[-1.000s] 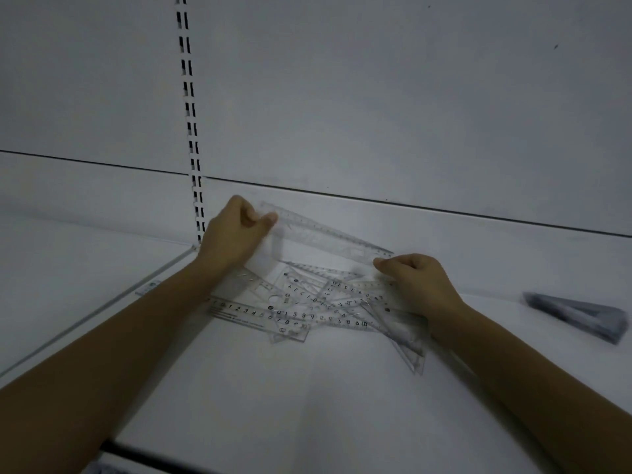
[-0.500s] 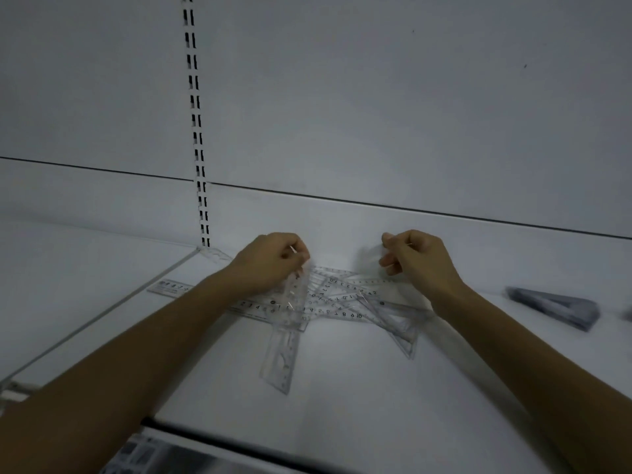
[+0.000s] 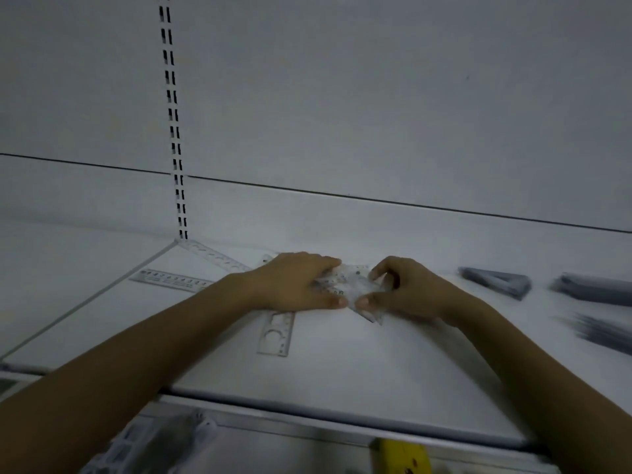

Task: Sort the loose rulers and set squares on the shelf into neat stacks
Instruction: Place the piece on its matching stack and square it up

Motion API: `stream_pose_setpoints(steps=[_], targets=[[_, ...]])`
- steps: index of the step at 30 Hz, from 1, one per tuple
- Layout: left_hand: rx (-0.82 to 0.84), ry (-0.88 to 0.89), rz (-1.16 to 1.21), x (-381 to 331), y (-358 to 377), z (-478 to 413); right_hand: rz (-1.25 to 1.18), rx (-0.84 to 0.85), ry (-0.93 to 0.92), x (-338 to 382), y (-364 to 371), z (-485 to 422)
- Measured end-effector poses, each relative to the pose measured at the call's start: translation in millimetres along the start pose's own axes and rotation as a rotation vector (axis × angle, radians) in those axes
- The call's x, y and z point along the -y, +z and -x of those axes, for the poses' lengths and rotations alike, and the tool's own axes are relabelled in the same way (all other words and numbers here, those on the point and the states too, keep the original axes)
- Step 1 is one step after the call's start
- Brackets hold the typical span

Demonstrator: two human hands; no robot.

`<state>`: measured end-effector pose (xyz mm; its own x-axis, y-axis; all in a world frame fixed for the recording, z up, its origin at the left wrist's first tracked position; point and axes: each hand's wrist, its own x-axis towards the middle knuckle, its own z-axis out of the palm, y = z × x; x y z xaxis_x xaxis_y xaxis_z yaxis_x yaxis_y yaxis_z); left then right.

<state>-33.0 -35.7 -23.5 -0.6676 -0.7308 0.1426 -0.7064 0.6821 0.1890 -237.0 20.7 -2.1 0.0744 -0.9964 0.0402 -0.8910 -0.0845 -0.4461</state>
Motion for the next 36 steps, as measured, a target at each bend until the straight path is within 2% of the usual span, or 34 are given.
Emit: stream_pose_setpoints(steps=[4, 10, 12, 14, 16, 18, 21, 26, 30, 31, 34, 36], targets=[[-0.156, 0.144, -0.096, -2, 0, 4, -0.477, -0.187, 0.099, -10, 5, -2], [-0.159, 0.182, -0.055, 4, 3, 2, -0.802, -0.205, 0.117, -6, 0, -6], [-0.158, 0.125, 0.041, -5, -1, 0, -0.902, -0.201, 0.070, -4, -3, -7], [-0.143, 0.032, 0.305, -18, -9, -4, -0.977, -0.199, 0.009, -4, -4, -8], [-0.164, 0.014, 0.578, -30, -15, -11, -0.984, -0.210, -0.045, -3, -4, -8], [-0.264, -0.021, 0.718, -40, -20, -17, -0.977, -0.250, -0.065, -2, -4, -7], [-0.372, -0.094, 0.654, -56, -26, -24, -0.967, -0.398, -0.030, -2, -10, 0], [-0.402, -0.098, 0.600, -95, -35, -37, -0.991, -0.533, -0.024, -19, -42, 26], [-0.411, -0.110, 0.606, -136, -33, -57, -0.737, -0.668, -0.124, -50, -83, 53], [-0.411, -0.119, 0.618, -146, -30, -63, -0.738, -0.649, -0.136, -61, -94, 58], [-0.415, -0.159, 0.691, -174, -15, -87, -0.717, -0.450, -0.114, -94, -126, 74], [-0.425, -0.209, 0.750, -189, -3, -102, -0.540, -0.433, -0.104, -116, -138, 81]])
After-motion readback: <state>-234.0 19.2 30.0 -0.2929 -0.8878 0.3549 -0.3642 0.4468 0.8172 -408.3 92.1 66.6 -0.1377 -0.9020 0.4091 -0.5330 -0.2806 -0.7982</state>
